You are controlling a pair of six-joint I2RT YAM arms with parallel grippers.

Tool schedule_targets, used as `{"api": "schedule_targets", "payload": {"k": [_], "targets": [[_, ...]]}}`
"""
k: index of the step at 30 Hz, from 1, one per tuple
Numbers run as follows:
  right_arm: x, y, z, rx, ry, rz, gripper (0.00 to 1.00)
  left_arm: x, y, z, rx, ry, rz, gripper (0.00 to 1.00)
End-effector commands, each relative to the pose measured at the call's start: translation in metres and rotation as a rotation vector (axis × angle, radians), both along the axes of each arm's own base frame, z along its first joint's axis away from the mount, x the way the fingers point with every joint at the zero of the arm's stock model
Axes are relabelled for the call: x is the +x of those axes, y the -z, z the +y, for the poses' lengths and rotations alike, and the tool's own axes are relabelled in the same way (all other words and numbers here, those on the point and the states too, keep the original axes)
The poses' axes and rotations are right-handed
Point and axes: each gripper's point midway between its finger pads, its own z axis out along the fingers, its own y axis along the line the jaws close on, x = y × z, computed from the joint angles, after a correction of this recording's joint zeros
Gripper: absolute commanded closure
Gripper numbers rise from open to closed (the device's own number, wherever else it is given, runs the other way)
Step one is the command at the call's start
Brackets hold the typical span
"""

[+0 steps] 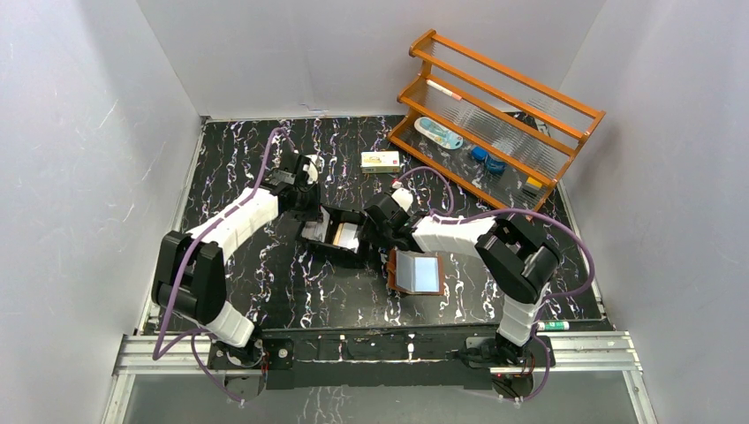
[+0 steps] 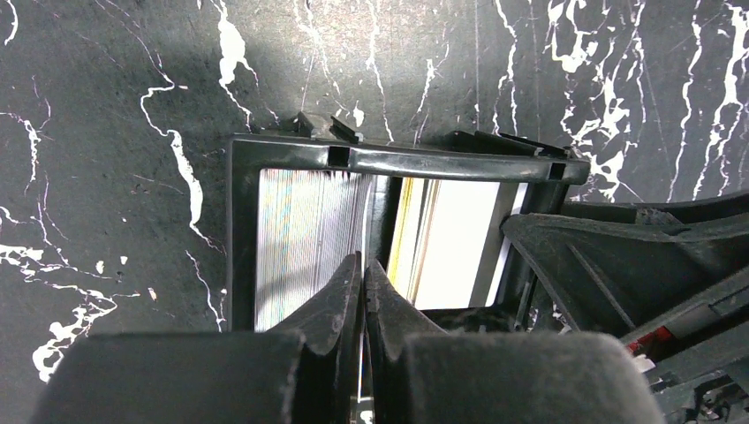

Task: Put the credit cards into the card holder
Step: Move the storage box to the center of the board.

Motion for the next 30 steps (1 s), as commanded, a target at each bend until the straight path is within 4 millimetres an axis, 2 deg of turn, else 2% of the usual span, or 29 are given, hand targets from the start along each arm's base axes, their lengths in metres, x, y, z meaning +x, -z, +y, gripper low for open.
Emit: {"api": "schedule_targets", "payload": {"k": [1,2,6,11,15,19,21,24,27,30], "targets": [[0.002,-0.021,-0.015,-0.098,-0.069,-0.050,0.44,0.004,-0.039,-0.004,-0.072,0.001,-0.080,1.00],[0.005,-0.038,-0.012,-0.080,-0.088,-0.084,0.42,0.005,-0.044,-0.005,-0.080,0.002,-0.089,1.00],[0.007,-0.081,-0.007,-0.060,-0.175,-0.176,0.35,0.008,-0.068,-0.008,-0.108,-0.003,-0.124,1.00],[-0.002,-0.138,0.005,0.064,-0.340,-0.307,0.36,0.006,-0.101,-0.018,-0.195,-0.002,-0.170,1.00],[-0.022,-0.180,0.005,0.280,-0.417,-0.370,0.42,-0.007,-0.135,-0.039,-0.350,0.052,-0.194,1.00],[-0.039,-0.220,-0.011,0.530,-0.413,-0.429,0.45,-0.034,-0.176,-0.070,-0.608,0.150,-0.200,1.00],[-0.043,-0.234,-0.018,0.594,-0.407,-0.439,0.45,-0.046,-0.197,-0.084,-0.752,0.201,-0.209,1.00],[-0.047,-0.245,-0.021,0.633,-0.409,-0.432,0.45,-0.064,-0.221,-0.094,-0.917,0.242,-0.194,1.00],[-0.052,-0.253,-0.021,0.687,-0.411,-0.430,0.45,-0.075,-0.229,-0.100,-1.009,0.259,-0.150,1.00],[-0.055,-0.262,-0.022,0.737,-0.416,-0.437,0.48,-0.080,-0.231,-0.099,-1.026,0.265,-0.145,1.00]]}}
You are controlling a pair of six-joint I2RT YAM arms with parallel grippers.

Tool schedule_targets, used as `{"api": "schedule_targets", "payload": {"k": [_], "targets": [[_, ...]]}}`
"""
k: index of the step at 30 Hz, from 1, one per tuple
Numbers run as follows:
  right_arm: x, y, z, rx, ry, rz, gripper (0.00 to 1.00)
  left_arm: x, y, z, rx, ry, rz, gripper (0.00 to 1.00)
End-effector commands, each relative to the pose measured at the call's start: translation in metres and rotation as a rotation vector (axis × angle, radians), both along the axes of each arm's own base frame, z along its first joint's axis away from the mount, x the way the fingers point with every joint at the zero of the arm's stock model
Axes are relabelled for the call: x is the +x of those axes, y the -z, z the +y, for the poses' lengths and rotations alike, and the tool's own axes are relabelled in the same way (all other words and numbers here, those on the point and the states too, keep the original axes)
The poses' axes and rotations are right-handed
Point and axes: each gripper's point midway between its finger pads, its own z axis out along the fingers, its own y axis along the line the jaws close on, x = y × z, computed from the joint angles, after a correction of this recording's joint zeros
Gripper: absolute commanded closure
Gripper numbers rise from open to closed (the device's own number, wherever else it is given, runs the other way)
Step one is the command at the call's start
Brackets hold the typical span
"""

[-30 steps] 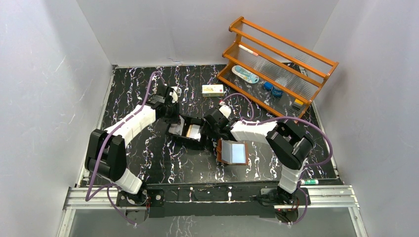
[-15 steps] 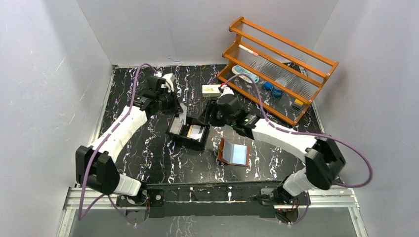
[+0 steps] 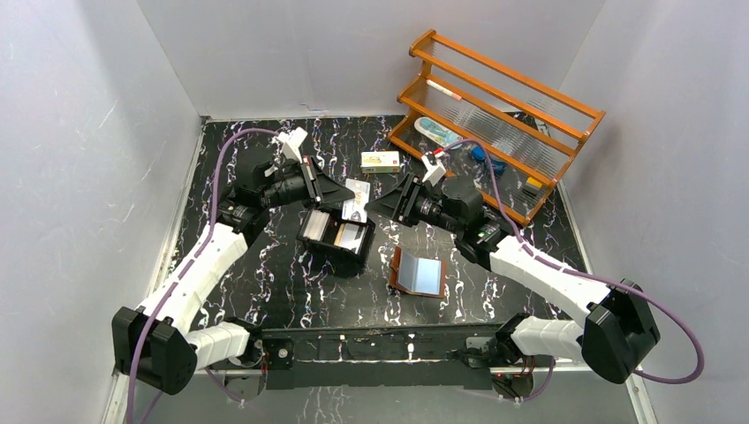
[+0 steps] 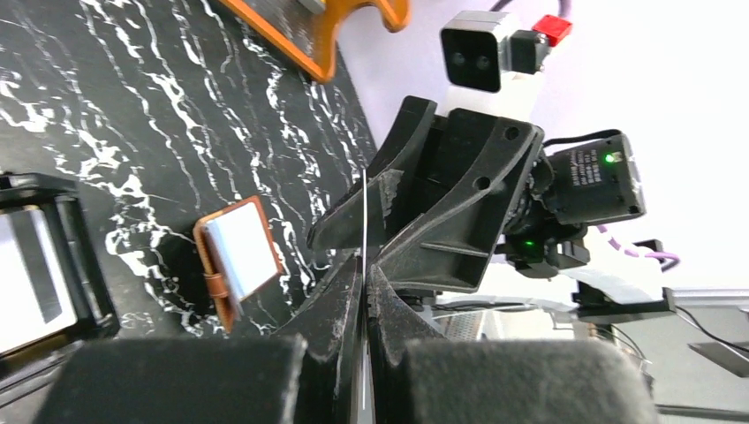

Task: Put the credit cards into the card holder
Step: Move the storage box to the center of the board.

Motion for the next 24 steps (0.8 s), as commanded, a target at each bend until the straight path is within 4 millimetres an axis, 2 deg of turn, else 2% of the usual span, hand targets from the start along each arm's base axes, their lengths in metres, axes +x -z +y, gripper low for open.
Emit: {"api": "schedule_targets", "payload": {"k": [1,11,14,15,18,19,20,24], "targets": [[-0.010,-0.045,0.002,0.159,-0.054,-0.064,0.49,-0.021,-0.029,-0.007,-0.129,0.098,0.005,1.00],[-0.014,-0.052,0.002,0.206,-0.069,-0.068,0.70,-0.023,-0.019,-0.011,-0.191,0.119,0.059,1.00],[-0.014,-0.048,0.001,0.192,-0.069,-0.062,0.97,-0.023,-0.005,-0.011,-0.186,0.106,0.103,0.99],[-0.014,-0.045,-0.001,0.179,-0.062,-0.058,1.00,-0.022,-0.001,-0.010,-0.171,0.098,0.100,0.93],[-0.016,-0.027,-0.014,0.089,-0.031,-0.046,1.00,-0.018,0.013,-0.004,-0.092,0.043,0.112,0.61],[-0.016,-0.018,-0.021,0.041,-0.013,-0.039,1.00,-0.013,0.020,0.000,-0.049,0.000,0.108,0.55],[-0.018,-0.012,-0.029,0.004,0.003,-0.041,1.00,-0.011,0.028,0.005,-0.008,-0.028,0.113,0.51],[-0.027,0.018,-0.061,-0.129,0.052,-0.022,1.00,-0.012,0.067,0.009,0.096,-0.066,0.178,0.48]]}}
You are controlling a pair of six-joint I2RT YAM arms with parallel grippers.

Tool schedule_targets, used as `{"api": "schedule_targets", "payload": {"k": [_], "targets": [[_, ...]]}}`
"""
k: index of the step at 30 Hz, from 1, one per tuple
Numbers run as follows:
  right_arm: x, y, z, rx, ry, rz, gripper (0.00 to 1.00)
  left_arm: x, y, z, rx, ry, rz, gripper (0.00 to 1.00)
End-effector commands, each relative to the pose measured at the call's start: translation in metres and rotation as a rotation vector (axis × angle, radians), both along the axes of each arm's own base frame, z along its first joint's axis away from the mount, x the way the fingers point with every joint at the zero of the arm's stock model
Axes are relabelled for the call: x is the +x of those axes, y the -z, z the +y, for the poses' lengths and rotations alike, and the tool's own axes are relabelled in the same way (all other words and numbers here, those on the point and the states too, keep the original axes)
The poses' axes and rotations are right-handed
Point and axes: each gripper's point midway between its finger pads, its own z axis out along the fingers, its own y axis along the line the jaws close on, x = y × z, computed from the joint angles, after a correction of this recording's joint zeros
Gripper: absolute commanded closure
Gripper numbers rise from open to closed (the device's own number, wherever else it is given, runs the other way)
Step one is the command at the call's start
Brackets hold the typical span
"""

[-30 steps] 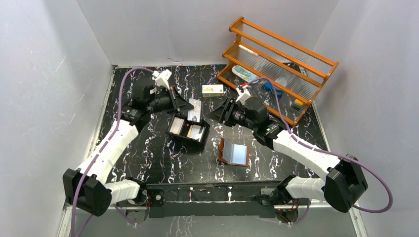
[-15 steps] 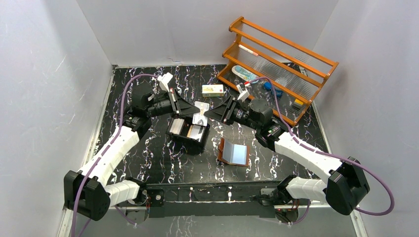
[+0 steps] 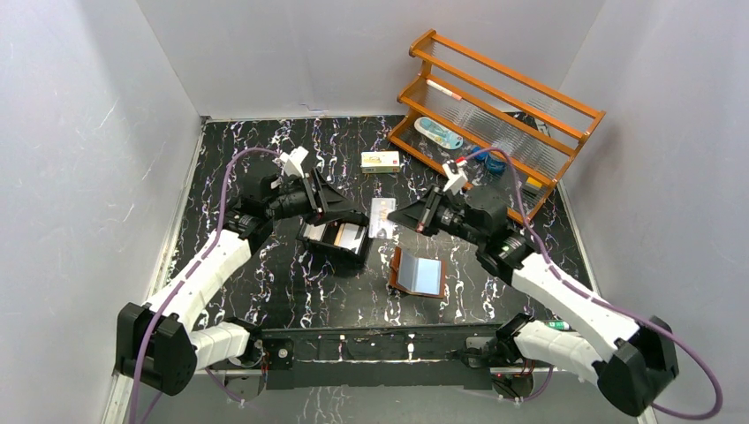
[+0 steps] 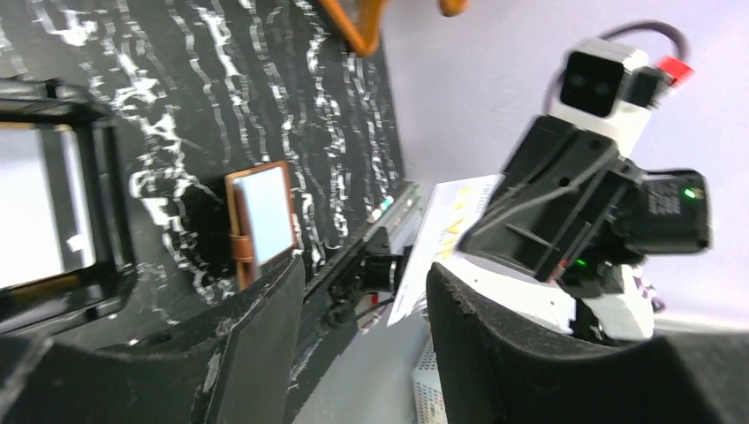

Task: Put the credit cards into the card holder
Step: Move the storage box to the center of the board, then insert the credit card into the card holder.

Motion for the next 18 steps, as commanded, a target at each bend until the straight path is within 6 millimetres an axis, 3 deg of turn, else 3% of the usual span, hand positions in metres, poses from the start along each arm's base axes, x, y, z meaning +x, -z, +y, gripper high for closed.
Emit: {"api": "schedule_targets", "payload": {"k": [1,5,9,13,18], "targets": [[-0.009,0.033,-0.038,-0.176,0.068,-0.005,1.00,-0.004,0.036,0.007,0.152,-0.036,0.037,0.47],[-0.015,0.072,-0.072,-0.374,0.130,0.045,1.00,-0.014,0.069,-0.013,0.334,-0.005,0.022,0.46],[-0.020,0.106,-0.099,-0.510,0.167,0.113,1.00,-0.022,0.088,-0.042,0.453,0.054,-0.003,0.45],[-0.025,0.130,-0.108,-0.523,0.141,0.180,1.00,-0.033,0.115,-0.066,0.577,0.129,-0.014,0.45],[-0.026,0.154,-0.116,-0.500,0.140,0.219,1.00,-0.046,0.143,-0.080,0.680,0.177,-0.016,0.48]]}}
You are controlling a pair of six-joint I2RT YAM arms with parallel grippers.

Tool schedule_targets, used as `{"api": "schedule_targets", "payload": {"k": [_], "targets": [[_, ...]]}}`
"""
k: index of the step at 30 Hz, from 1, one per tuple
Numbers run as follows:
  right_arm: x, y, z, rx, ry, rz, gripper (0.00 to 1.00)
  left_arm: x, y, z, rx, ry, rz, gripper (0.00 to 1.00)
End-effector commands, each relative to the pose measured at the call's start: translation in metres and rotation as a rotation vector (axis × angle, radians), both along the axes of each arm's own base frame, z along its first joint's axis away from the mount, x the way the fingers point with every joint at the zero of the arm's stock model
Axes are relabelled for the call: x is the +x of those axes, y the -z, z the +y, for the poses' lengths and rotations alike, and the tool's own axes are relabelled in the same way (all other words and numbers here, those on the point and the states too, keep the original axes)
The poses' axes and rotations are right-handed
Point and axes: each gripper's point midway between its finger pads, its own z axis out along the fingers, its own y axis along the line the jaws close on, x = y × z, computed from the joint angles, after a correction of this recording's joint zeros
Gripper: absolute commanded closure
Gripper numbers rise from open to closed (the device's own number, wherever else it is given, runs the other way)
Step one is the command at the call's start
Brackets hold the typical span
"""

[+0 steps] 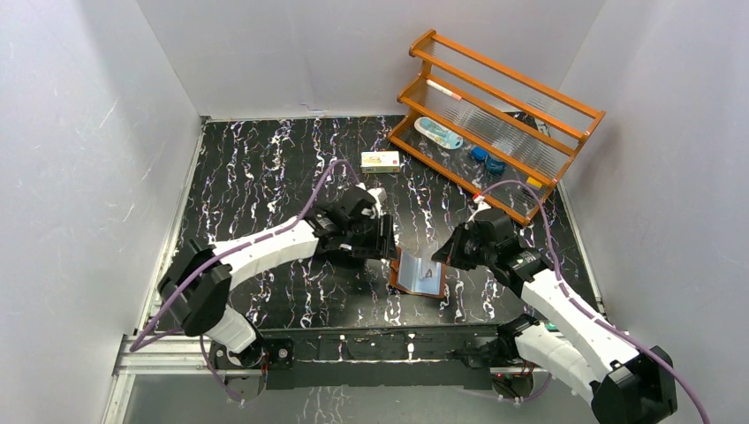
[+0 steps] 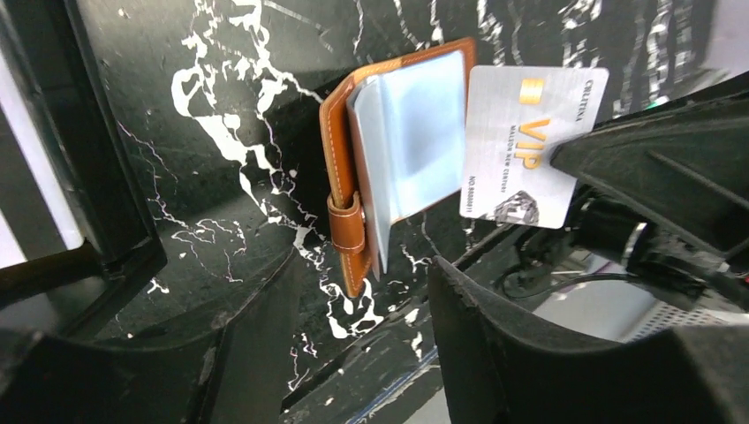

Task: Put the credit cards into the card holder
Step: Insert the credit card into the card holder.

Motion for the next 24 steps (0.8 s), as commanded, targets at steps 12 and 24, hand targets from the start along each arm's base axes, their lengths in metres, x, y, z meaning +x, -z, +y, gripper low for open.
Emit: {"api": "schedule_targets", "payload": {"k": [12,24], "targets": [[-0.010,0.046,-0.001,0.195,-0.065,0.015,1.00,-0.013,0.056,0.000,0.267,0.060,-0.021,0.82],[-0.011,0.052,0.003,0.249,-0.069,0.008,1.00,-0.017,0.073,0.001,0.317,0.071,0.005,1.00]]}}
